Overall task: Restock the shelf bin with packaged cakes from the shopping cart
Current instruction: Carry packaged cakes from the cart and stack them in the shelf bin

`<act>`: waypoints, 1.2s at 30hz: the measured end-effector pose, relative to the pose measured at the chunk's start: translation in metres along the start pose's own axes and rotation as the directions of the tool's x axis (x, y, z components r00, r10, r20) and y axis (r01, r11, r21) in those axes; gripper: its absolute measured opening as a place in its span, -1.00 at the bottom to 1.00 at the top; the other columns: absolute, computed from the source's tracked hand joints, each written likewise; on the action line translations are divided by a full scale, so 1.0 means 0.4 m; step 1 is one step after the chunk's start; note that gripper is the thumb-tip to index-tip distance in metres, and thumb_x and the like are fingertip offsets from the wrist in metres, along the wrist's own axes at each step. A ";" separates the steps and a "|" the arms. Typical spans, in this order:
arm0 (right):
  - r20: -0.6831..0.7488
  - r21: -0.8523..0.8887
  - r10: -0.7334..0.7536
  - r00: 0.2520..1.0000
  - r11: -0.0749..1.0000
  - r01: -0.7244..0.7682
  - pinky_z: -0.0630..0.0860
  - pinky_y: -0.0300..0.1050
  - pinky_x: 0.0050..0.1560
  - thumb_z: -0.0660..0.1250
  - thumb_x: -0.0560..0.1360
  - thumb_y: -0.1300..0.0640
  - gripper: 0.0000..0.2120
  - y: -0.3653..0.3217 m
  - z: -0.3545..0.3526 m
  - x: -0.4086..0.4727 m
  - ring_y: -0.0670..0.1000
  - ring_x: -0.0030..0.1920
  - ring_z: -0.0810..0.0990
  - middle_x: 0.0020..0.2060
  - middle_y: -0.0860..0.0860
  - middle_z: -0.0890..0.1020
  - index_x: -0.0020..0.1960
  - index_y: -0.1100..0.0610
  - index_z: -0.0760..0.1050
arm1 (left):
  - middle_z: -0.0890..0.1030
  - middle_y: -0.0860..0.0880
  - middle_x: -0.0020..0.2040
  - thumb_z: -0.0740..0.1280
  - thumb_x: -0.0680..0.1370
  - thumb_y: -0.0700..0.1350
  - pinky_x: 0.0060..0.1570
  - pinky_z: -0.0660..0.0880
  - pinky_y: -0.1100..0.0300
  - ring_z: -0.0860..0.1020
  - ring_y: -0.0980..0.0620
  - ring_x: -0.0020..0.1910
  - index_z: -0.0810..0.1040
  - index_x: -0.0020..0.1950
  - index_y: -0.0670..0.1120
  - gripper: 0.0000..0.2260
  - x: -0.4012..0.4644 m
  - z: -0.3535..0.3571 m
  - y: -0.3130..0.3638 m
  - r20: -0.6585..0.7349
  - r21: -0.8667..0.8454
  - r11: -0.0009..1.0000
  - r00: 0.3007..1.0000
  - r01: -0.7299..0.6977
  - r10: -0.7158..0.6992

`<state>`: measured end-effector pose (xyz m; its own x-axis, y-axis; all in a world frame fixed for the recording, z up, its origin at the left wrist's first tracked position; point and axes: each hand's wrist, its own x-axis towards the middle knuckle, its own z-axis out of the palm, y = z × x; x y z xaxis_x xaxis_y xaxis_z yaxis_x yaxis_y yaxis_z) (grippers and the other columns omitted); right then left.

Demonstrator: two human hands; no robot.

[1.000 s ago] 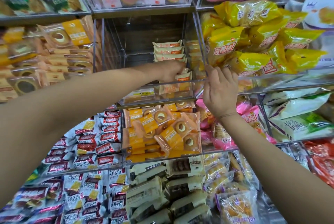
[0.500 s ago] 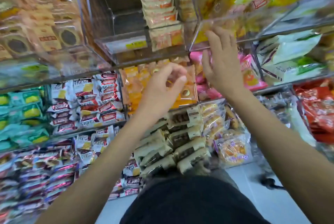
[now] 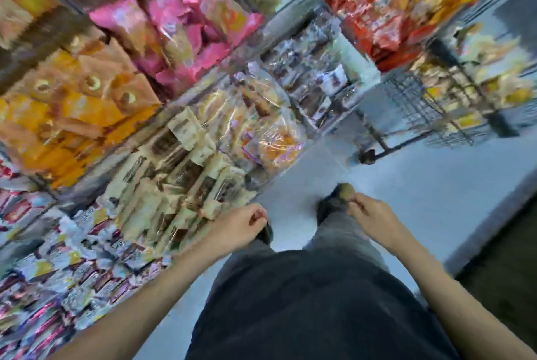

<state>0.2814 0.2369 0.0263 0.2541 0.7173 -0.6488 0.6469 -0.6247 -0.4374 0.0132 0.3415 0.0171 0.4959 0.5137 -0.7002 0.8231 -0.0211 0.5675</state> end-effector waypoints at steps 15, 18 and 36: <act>-0.185 0.251 0.183 0.966 0.959 -0.134 0.44 -0.07 0.07 0.12 0.59 0.16 -0.74 0.584 -0.510 0.024 0.14 0.09 0.55 0.07 0.13 0.63 0.20 0.18 0.48 | 0.49 0.17 -0.12 0.18 0.60 -0.04 -0.10 0.41 0.20 0.49 0.12 -0.10 0.45 0.09 0.03 -0.89 0.413 0.293 0.832 0.040 0.146 0.957 0.968 -0.252 0.248; -0.233 0.348 0.222 0.947 0.928 -0.131 0.47 -0.04 0.07 0.11 0.57 0.18 -0.75 0.631 -0.582 0.044 0.15 0.06 0.56 0.06 0.15 0.63 0.18 0.18 0.48 | 0.49 0.21 -0.16 0.19 0.60 -0.04 -0.18 0.38 0.32 0.49 0.20 -0.16 0.41 0.01 0.11 -0.96 0.456 0.322 0.927 0.037 0.128 0.944 0.952 -0.305 0.303; -0.149 0.452 0.344 0.927 0.858 -0.246 0.47 -0.08 -0.05 0.10 0.60 0.11 -0.74 0.683 -0.819 0.331 0.03 -0.05 0.54 -0.01 0.04 0.61 0.20 0.12 0.46 | 0.55 -0.07 0.17 0.13 0.61 -0.06 0.03 0.42 0.11 0.50 -0.01 0.08 0.45 0.22 -0.08 -0.75 1.087 0.196 1.267 0.311 0.518 0.811 0.943 -0.272 0.118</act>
<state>0.7275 0.2623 0.0248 0.5652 0.4956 -0.6595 0.1675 -0.8517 -0.4965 0.6675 0.4870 -0.0337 0.6509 0.2154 -0.7280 0.6760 -0.6009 0.4266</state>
